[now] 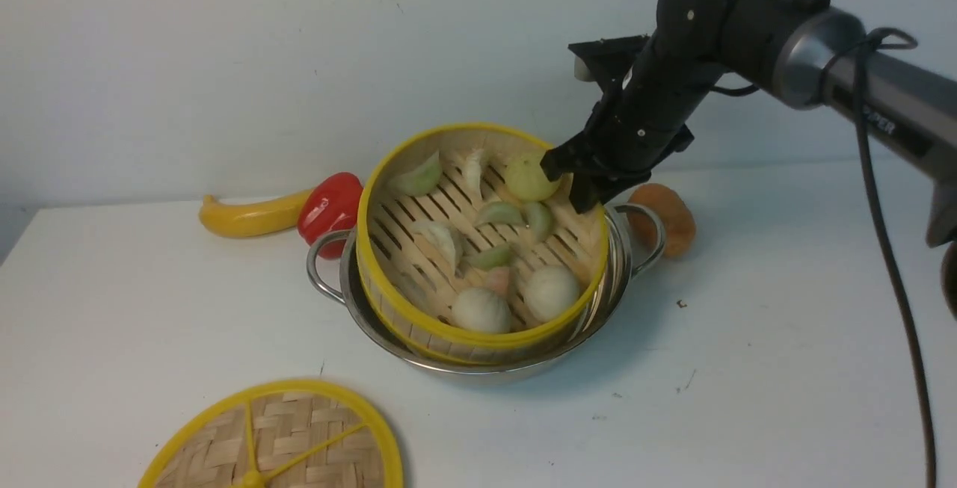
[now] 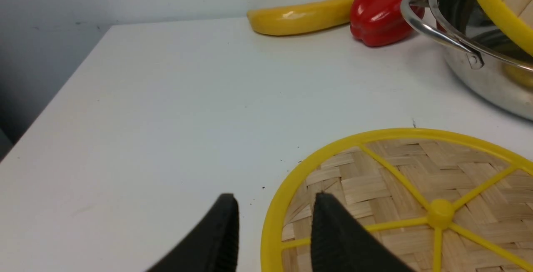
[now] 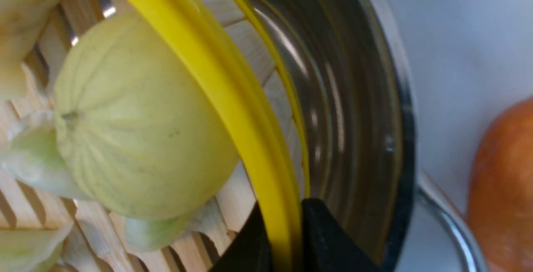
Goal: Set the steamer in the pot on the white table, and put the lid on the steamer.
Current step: 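Place the bamboo steamer basket of food into the steel pot with the right gripper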
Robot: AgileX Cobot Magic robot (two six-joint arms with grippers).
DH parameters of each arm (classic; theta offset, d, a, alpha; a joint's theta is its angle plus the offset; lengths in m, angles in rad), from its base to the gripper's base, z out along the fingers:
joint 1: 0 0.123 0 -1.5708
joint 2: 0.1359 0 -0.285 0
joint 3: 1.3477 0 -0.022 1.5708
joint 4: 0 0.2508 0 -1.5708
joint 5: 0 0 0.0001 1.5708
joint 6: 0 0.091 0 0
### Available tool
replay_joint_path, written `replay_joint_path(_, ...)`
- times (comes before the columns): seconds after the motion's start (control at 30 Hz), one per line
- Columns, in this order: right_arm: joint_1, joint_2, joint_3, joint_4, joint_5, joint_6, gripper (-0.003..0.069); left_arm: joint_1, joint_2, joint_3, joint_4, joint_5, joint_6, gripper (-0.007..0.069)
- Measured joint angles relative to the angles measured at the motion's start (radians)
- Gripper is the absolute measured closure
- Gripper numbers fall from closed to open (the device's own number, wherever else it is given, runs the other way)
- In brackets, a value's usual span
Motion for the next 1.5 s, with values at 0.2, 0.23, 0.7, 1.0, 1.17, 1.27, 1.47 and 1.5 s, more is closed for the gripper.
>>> replay_joint_path(0.2, 0.000, 0.001, -0.002, -0.019, 0.000, 0.022, 0.0582, 0.000, 0.000, 0.000, 0.000, 0.000, 0.000, 0.0384)
replay_joint_path(0.23, 0.000, 0.002, -0.002, -0.018, 0.000, 0.022, 0.0582, 0.000, 0.000, 0.000, 0.000, 0.000, 0.000, 0.0384)
replay_joint_path(0.7, 0.000, 0.060, -0.005, -0.014, -0.005, 0.023, 0.0582, 0.000, 0.000, 0.000, 0.000, 0.000, 0.000, 0.0384)
replay_joint_path(1.0, 0.000, 0.062, -0.008, -0.019, -0.015, 0.023, 0.0497, 0.000, 0.000, 0.000, 0.000, 0.000, 0.000, 0.0384)
replay_joint_path(1.17, 0.000, 0.061, -0.009, -0.044, -0.019, 0.023, 0.0363, 0.000, 0.000, 0.000, 0.000, 0.000, 0.000, 0.0384)
replay_joint_path(1.27, 0.001, 0.059, -0.010, -0.038, -0.019, 0.002, 0.0283, 0.000, 0.000, 0.000, 0.000, 0.000, 0.000, 0.0384)
replay_joint_path(1.47, 0.003, 0.054, -0.058, -0.037, -0.017, -0.037, 0.0253, 0.000, 0.000, 0.000, 0.000, 0.000, 0.000, 0.0384)
replay_joint_path(1.5, 0.003, 0.049, -0.102, -0.028, -0.017, -0.045, 0.0258, 0.000, 0.000, 0.000, 0.000, 0.000, 0.000, 0.0384)
